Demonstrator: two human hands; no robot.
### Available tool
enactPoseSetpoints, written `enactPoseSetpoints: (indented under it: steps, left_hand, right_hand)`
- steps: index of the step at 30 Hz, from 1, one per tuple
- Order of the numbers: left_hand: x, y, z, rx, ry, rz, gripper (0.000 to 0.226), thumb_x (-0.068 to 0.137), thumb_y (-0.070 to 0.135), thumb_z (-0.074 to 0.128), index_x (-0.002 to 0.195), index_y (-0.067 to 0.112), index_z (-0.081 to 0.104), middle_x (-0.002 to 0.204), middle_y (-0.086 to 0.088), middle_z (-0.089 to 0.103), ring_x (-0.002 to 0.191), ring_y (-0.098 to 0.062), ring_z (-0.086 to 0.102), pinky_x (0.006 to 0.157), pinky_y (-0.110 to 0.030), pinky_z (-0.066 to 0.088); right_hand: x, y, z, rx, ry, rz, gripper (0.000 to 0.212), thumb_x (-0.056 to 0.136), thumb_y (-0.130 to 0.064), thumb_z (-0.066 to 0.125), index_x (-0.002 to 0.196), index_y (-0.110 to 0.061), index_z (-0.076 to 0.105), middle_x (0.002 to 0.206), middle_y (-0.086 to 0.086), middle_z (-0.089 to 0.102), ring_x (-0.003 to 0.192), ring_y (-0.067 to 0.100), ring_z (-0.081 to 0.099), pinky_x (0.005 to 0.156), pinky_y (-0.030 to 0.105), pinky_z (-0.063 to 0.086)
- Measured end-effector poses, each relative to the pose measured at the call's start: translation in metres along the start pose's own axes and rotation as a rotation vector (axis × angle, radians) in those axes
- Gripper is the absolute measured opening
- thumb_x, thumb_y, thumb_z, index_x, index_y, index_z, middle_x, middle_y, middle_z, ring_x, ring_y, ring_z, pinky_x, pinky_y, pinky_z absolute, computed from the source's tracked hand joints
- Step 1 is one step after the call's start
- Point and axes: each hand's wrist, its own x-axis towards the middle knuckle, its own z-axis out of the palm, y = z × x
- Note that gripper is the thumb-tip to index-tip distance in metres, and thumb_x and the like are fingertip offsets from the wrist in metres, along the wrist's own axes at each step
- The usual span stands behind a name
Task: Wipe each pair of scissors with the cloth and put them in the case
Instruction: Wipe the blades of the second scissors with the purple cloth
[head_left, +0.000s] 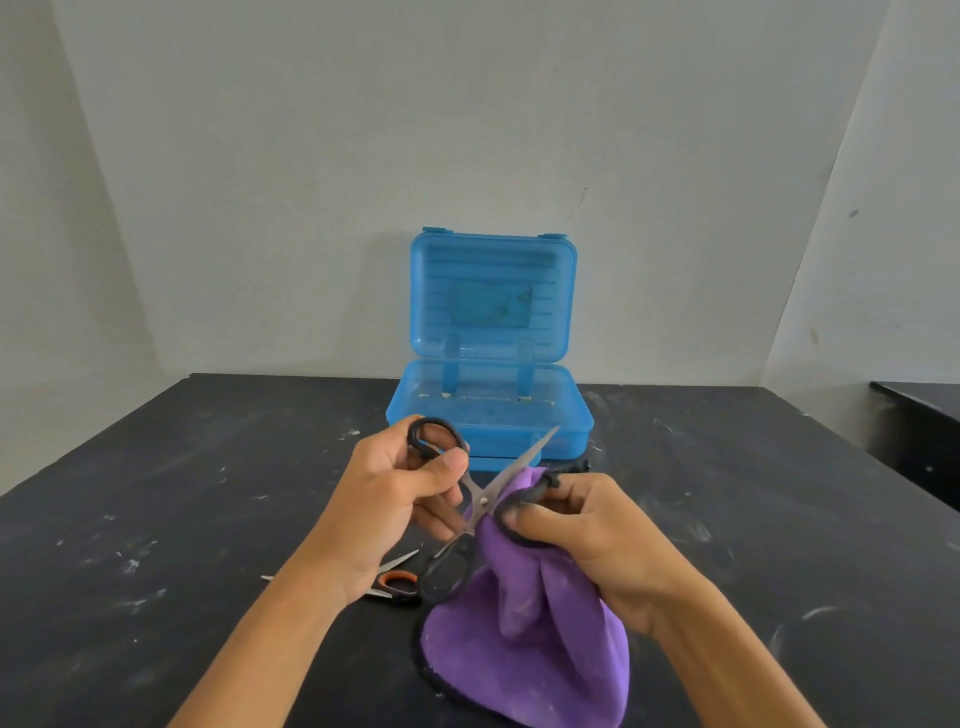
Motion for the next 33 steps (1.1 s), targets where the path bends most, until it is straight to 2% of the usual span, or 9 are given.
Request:
enactPoseSetpoints:
  steps: [4,7,12,15,19,21,25,28,33]
  left_hand:
    - [0.001,0.0,-0.001,0.026,0.005,-0.012,0.014,0.092,0.012,0.065,0.079,0.016,0.07,0.063,-0.01,0.063,0.053,-0.028,0.067,0.045,-0.028,0.054]
    - [0.001,-0.001,0.0,0.051,0.025,-0.014,0.02,0.095,0.008,0.063,0.079,0.017,0.07,0.063,-0.009,0.063,0.054,-0.028,0.068,0.045,-0.029,0.054]
    - [0.006,0.0,0.001,0.077,0.045,-0.013,0.005,0.094,0.01,0.064,0.09,0.008,0.067,0.062,-0.008,0.064,0.053,-0.028,0.066,0.045,-0.03,0.054]
    - [0.006,0.0,0.001,0.087,0.058,-0.016,0.005,0.094,0.01,0.064,0.09,0.007,0.066,0.063,-0.008,0.064,0.053,-0.03,0.066,0.046,-0.03,0.054]
    - [0.005,-0.004,0.001,0.089,0.124,-0.024,0.011,0.094,0.009,0.064,0.083,0.011,0.066,0.062,-0.01,0.062,0.055,-0.034,0.065,0.046,-0.031,0.054]
    - [0.005,-0.005,0.002,0.095,0.114,-0.04,0.01,0.095,0.009,0.064,0.085,0.01,0.065,0.062,-0.01,0.062,0.055,-0.033,0.065,0.046,-0.032,0.055]
    - [0.008,-0.004,0.006,0.124,0.074,-0.056,0.009,0.096,0.009,0.062,0.087,0.008,0.062,0.061,-0.007,0.063,0.055,-0.031,0.065,0.048,-0.033,0.055]
    - [0.009,-0.004,0.006,0.123,0.089,-0.051,0.01,0.096,0.008,0.061,0.086,0.008,0.062,0.059,-0.005,0.063,0.054,-0.031,0.066,0.047,-0.032,0.055]
    - [0.008,-0.009,0.007,0.095,0.136,-0.049,0.017,0.096,0.007,0.062,0.079,0.011,0.061,0.057,-0.007,0.061,0.052,-0.031,0.065,0.044,-0.03,0.054]
  right_hand:
    - [-0.001,-0.001,-0.002,-0.058,0.007,-0.007,0.021,0.079,-0.02,0.078,0.09,-0.003,0.08,0.096,0.024,0.079,0.086,0.022,0.072,0.088,0.04,0.059]
    - [-0.002,-0.001,-0.002,-0.068,-0.007,0.006,0.005,0.079,-0.013,0.073,0.077,-0.01,0.077,0.079,0.01,0.074,0.077,0.019,0.066,0.08,0.037,0.056]
    - [0.0,0.003,0.009,-0.116,0.112,-0.002,0.028,0.077,-0.04,0.078,0.081,-0.012,0.082,0.083,0.015,0.08,0.073,0.017,0.071,0.075,0.034,0.06]
    - [0.001,0.004,0.01,-0.116,0.122,-0.004,0.024,0.079,-0.035,0.077,0.08,-0.011,0.081,0.085,0.022,0.077,0.074,0.02,0.069,0.075,0.037,0.06]
    - [0.001,0.007,0.007,-0.134,0.105,0.003,0.014,0.08,-0.024,0.071,0.076,-0.015,0.081,0.077,0.01,0.077,0.074,0.019,0.068,0.076,0.038,0.059]
    - [0.0,0.009,0.006,-0.142,0.107,0.006,0.015,0.08,-0.03,0.073,0.077,-0.017,0.081,0.08,0.008,0.079,0.075,0.019,0.07,0.077,0.038,0.06]
    - [0.002,0.012,0.008,-0.104,0.144,-0.009,0.031,0.074,-0.046,0.078,0.081,-0.016,0.082,0.086,0.016,0.08,0.075,0.019,0.072,0.078,0.039,0.062]
    - [0.004,0.013,0.009,-0.092,0.157,-0.017,0.031,0.072,-0.044,0.077,0.08,-0.013,0.081,0.084,0.019,0.078,0.073,0.019,0.069,0.075,0.039,0.06]
    - [0.004,0.014,0.008,-0.103,0.167,-0.026,0.028,0.074,-0.036,0.073,0.076,-0.008,0.077,0.073,0.008,0.071,0.07,0.018,0.062,0.071,0.04,0.055]
